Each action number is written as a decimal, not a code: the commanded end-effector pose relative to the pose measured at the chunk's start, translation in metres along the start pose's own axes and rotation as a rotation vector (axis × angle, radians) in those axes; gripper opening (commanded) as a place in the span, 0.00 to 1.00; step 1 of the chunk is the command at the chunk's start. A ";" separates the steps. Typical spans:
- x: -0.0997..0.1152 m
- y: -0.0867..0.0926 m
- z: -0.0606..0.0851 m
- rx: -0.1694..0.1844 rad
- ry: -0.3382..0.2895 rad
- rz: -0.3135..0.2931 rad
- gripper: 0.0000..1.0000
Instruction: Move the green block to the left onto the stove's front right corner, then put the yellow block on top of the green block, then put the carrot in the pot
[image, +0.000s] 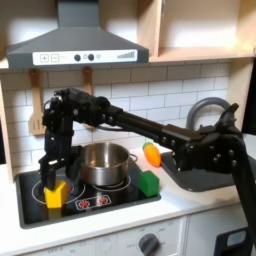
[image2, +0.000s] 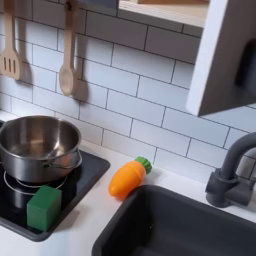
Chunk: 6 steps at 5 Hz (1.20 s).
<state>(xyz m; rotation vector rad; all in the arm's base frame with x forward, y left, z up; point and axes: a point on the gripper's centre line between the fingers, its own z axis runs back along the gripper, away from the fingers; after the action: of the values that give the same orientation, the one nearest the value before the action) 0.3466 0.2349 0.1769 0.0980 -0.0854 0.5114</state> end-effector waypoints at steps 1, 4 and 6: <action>0.002 0.003 0.000 0.001 0.002 0.004 1.00; 0.009 0.002 -0.003 0.002 0.019 0.013 1.00; 0.007 0.002 -0.004 0.006 0.030 0.016 1.00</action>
<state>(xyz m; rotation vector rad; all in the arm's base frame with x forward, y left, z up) 0.3535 0.2410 0.1745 0.0939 -0.0595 0.5290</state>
